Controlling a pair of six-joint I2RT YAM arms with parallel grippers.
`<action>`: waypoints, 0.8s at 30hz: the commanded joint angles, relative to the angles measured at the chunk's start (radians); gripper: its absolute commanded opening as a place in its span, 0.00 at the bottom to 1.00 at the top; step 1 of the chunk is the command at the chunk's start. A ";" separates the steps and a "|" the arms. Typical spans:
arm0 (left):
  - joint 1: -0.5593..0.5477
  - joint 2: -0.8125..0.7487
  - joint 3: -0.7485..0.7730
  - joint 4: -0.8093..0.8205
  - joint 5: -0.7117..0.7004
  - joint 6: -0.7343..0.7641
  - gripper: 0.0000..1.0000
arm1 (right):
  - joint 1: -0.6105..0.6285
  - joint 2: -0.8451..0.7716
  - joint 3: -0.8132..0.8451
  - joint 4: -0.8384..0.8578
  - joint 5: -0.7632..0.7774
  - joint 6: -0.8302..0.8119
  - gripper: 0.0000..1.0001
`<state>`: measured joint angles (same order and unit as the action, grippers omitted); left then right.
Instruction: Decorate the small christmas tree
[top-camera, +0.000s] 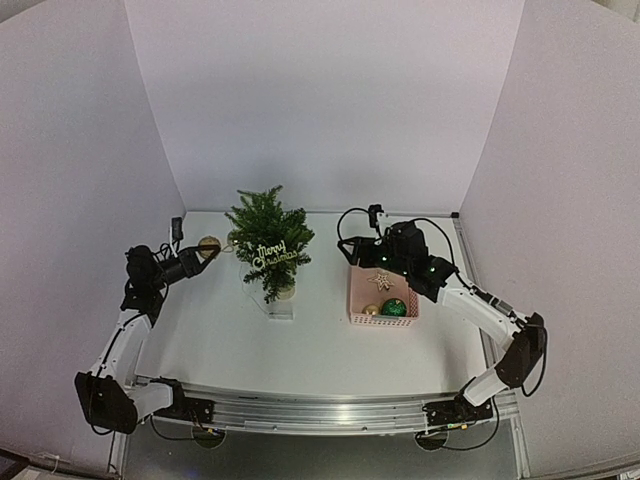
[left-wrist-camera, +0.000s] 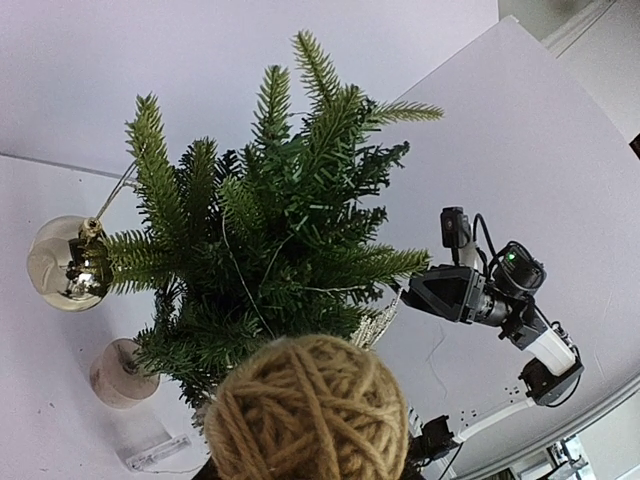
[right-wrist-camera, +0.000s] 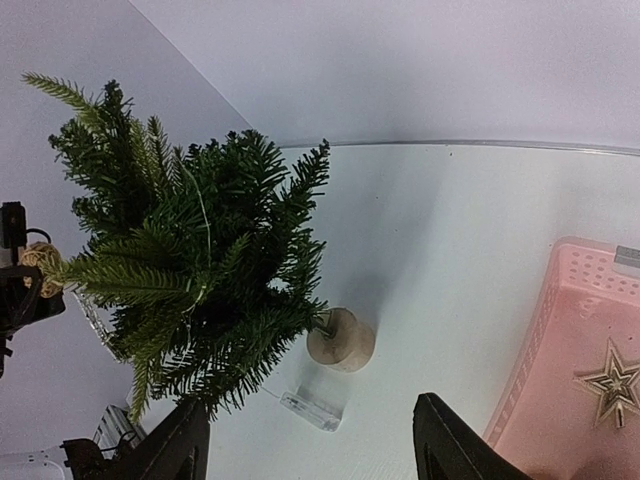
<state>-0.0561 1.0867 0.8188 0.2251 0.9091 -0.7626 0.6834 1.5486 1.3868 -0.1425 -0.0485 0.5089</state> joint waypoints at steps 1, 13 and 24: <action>-0.003 0.064 0.012 0.171 -0.003 -0.074 0.00 | -0.001 0.015 0.048 0.007 -0.021 -0.014 0.68; -0.052 0.119 0.054 0.233 0.032 -0.020 0.00 | -0.002 0.026 0.051 0.007 -0.040 -0.018 0.68; -0.052 0.117 0.089 0.268 0.064 -0.033 0.00 | -0.002 0.043 0.071 0.007 -0.066 -0.023 0.68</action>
<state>-0.1085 1.2167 0.8542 0.4455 0.9410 -0.7937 0.6830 1.5811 1.4141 -0.1439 -0.0944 0.4976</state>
